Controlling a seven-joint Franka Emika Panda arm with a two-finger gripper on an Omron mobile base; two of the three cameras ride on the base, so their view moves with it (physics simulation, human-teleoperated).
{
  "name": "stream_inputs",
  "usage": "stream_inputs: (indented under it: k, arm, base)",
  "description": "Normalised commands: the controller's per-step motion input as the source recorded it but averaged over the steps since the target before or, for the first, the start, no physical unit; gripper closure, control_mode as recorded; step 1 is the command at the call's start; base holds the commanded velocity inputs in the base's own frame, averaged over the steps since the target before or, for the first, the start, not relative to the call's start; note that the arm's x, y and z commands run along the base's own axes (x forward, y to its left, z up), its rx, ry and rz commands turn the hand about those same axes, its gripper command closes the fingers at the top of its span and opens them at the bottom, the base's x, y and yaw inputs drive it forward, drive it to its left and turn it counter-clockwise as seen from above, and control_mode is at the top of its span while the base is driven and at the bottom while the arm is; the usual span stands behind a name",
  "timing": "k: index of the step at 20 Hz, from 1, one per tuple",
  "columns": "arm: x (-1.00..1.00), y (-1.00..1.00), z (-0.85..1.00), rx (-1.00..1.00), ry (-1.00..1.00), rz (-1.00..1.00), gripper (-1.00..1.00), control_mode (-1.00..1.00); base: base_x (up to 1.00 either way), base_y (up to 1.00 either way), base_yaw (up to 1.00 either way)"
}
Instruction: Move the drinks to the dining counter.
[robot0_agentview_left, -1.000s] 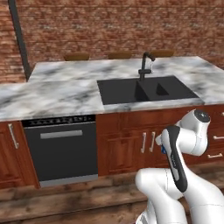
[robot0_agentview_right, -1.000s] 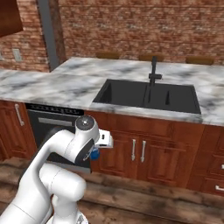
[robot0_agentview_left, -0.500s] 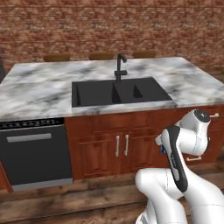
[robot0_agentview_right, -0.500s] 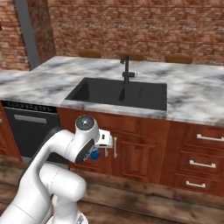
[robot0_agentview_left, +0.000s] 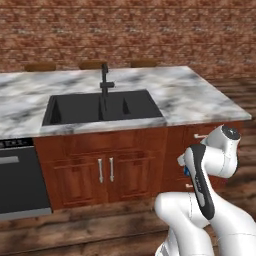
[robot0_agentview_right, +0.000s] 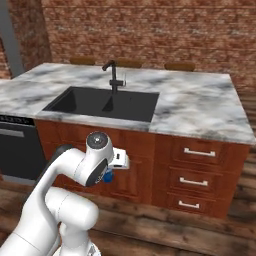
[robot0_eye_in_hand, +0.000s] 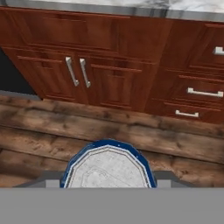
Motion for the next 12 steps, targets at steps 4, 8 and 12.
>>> stream_inputs:
  k: [4,8,12]
  arm:
    - [0.00,0.00,0.00,0.00,0.00,0.00,1.00,1.00]
    - [0.00,0.00,0.00,0.00,0.00,0.00,1.00,1.00]
    - [0.00,0.00,0.00,0.00,0.00,0.00,1.00,1.00]
  base:
    - [0.13,-0.85,0.00]
    - [0.14,-0.86,0.00]
    - [0.16,-0.89,0.00]
